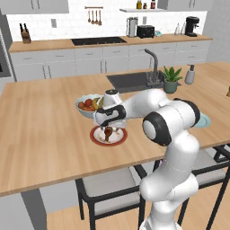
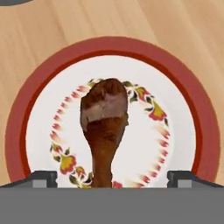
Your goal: Pick the chicken drumstick and corn from their plates and place them in the bowl. Then put the bowl in the fridge.
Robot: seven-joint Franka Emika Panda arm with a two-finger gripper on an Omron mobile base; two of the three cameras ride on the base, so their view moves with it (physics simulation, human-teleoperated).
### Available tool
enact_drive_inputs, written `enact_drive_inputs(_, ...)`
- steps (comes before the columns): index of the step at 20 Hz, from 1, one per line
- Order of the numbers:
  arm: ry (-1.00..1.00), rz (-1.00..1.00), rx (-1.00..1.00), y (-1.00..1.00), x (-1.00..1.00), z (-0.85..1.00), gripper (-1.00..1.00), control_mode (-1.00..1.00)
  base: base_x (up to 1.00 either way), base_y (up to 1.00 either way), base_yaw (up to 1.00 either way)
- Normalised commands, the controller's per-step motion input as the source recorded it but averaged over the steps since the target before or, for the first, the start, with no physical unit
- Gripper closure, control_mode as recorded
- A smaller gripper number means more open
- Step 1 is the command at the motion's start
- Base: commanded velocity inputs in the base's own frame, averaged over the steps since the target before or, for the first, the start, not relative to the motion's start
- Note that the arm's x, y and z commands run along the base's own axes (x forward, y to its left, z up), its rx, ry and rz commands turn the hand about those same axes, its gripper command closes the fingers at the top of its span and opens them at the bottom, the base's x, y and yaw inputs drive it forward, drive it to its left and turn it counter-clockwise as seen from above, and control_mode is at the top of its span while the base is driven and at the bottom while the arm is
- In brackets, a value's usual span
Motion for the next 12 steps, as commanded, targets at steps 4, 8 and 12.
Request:
enact_drive_inputs(4, 0.0, -0.05, 0.0, 0.0, 0.31, -0.37, -1.0, -1.0, 0.0, 0.0, 0.0)
enact_drive_inputs(8, 0.0, -0.01, 0.0, 0.0, 0.13, -0.34, -1.0, -1.0, 0.0, 0.0, 0.0)
enact_drive_inputs(12, 0.0, 0.0, 0.0, 0.0, 0.06, -0.36, -1.0, -1.0, 0.0, 0.0, 0.0)
